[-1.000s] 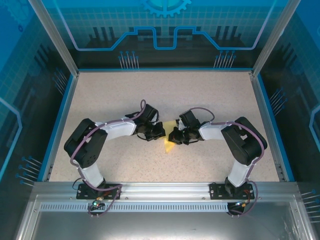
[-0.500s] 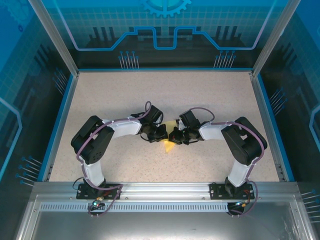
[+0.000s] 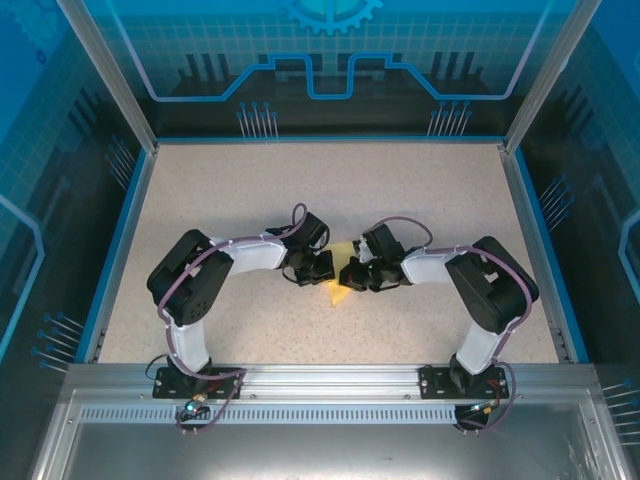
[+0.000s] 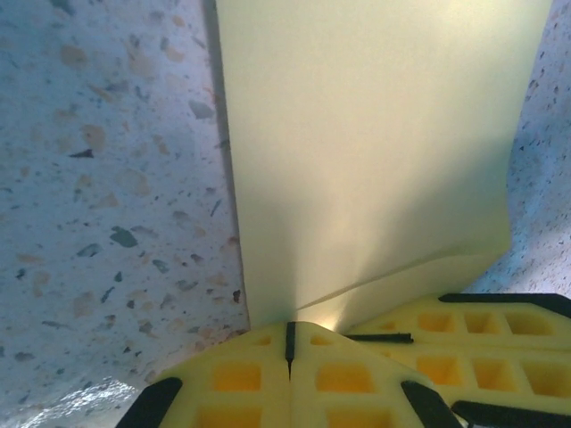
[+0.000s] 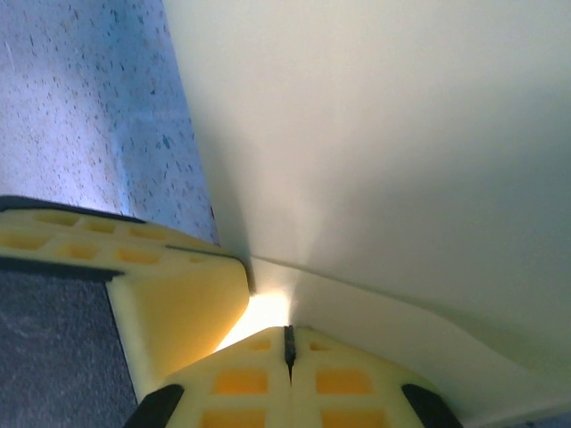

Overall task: Fold a paper plane with a square sheet of paper (pick it up from the middle)
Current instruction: Third fold the triangle at the center of the table.

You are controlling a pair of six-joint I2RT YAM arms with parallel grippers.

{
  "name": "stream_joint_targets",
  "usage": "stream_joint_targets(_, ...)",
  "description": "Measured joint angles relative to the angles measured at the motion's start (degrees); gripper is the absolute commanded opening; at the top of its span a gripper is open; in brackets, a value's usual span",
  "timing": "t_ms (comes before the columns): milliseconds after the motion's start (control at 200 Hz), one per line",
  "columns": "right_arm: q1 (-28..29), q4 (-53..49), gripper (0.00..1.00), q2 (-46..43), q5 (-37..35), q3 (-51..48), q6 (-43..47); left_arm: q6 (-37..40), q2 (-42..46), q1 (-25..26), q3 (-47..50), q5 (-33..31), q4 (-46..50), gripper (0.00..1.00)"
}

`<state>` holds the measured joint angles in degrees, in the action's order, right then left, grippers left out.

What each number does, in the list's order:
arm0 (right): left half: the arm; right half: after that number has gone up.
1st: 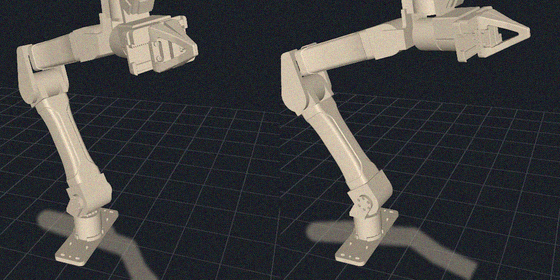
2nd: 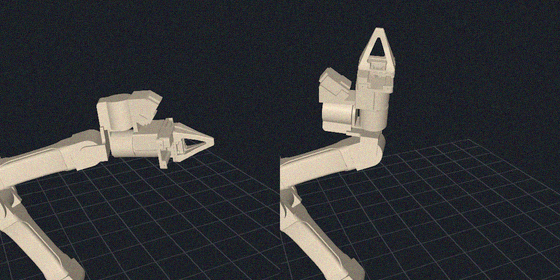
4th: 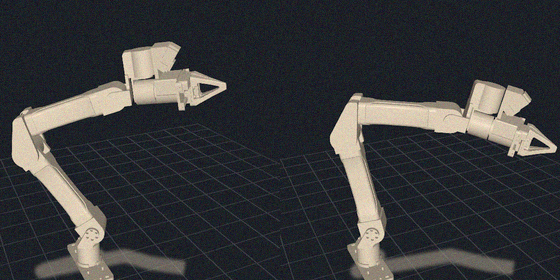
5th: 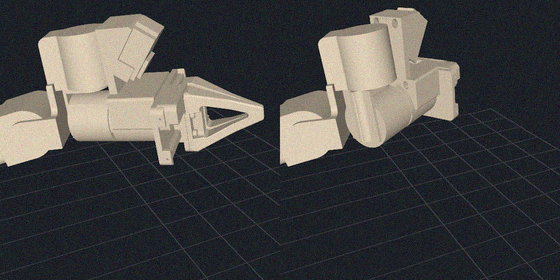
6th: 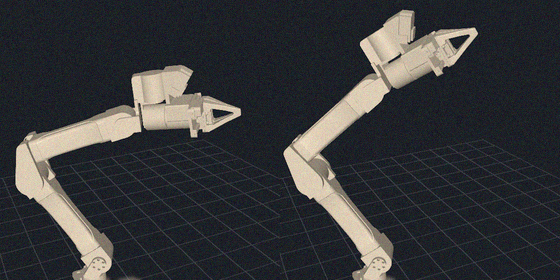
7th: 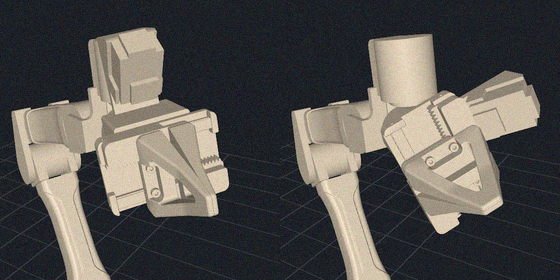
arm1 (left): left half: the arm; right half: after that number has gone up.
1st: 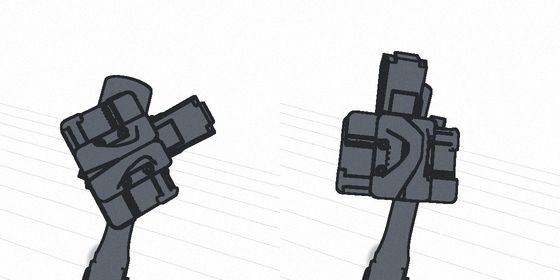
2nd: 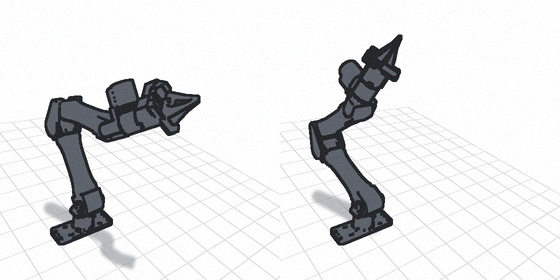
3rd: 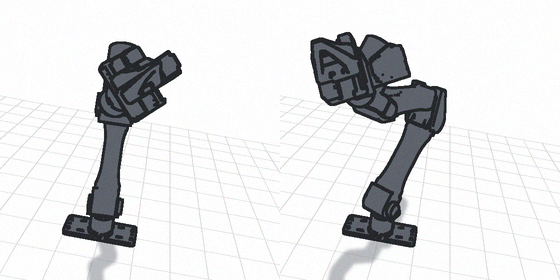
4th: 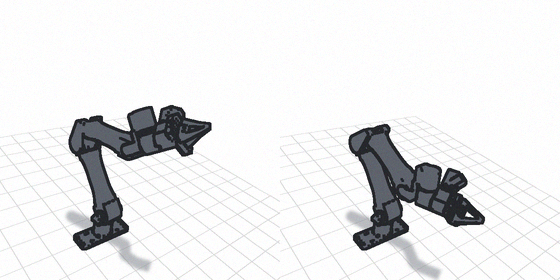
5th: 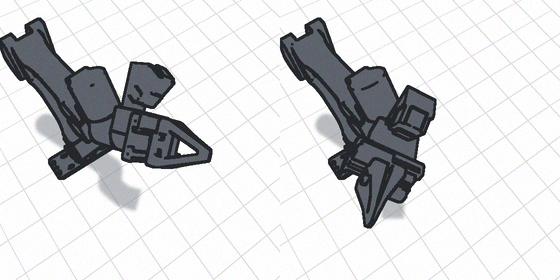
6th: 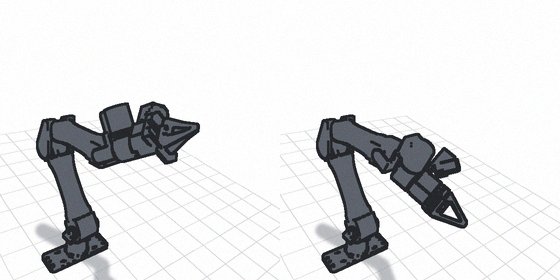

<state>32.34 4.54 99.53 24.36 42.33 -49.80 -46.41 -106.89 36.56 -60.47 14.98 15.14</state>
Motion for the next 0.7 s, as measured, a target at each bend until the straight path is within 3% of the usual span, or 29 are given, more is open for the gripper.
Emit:
stream_joint_targets(390, -4.2, 0.2, 0.03, -3.2, 0.6, -4.2, 4.2, 0.0, -0.4, 0.9, -1.8, -3.2, 3.3, 0.0)
stream_joint_targets(700, -5.4, -5.1, 0.03, -13.1, -5.3, -5.0, 4.1, 0.3, -0.7, 1.2, -3.0, -4.7, 5.3, 0.0)
